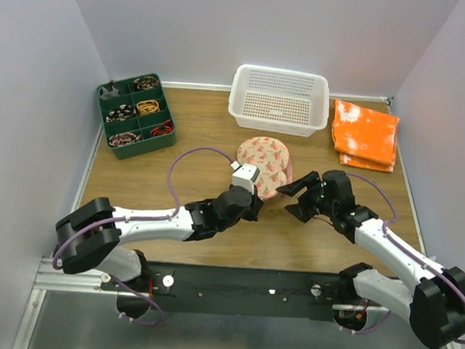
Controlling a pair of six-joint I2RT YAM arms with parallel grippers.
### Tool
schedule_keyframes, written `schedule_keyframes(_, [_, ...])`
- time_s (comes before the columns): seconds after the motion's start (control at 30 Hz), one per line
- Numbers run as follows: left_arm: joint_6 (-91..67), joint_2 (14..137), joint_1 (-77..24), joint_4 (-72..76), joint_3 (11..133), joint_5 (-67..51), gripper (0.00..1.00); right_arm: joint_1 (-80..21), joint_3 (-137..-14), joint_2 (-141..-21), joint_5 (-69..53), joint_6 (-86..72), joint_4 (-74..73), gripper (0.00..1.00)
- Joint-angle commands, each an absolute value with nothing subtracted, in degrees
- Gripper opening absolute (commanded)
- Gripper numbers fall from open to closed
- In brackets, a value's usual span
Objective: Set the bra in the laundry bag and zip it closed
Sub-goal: Zip the zipper on the laundry bag.
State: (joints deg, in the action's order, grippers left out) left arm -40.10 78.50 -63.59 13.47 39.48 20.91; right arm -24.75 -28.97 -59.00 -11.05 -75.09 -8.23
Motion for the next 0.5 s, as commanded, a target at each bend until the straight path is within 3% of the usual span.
schedule_keyframes(0.0, [-37.97,81.30,-64.25,14.93,42.80,19.87,0.00,-24.61,-27.86,-60.38,-14.59,-79.45,-3.69,0.79])
schedule_keyframes(0.2, [-37.79,84.02,-64.42,14.94,45.09,18.81,0.00,-24.61,-26.01,-61.52,-13.89,-80.16,2.55,0.75])
schedule_keyframes(0.3, [-37.62,84.64,-64.60,15.20,45.44,18.02,0.00,-24.61,-26.28,-62.84,-13.53,-79.54,2.11,0.64])
schedule_keyframes(0.4, [-37.53,84.73,-64.60,14.94,45.53,17.93,0.00,-24.61,-26.37,-63.11,-13.36,-79.19,3.08,0.41])
schedule_keyframes(0.43, [-37.44,84.64,-64.60,14.85,45.27,18.02,0.00,-24.52,-26.28,-62.32,-12.84,-78.93,2.73,0.29])
schedule_keyframes(0.47, [-37.35,84.29,-64.60,14.85,45.09,18.19,0.00,-24.61,-26.19,-61.79,-11.27,-78.75,2.46,0.24])
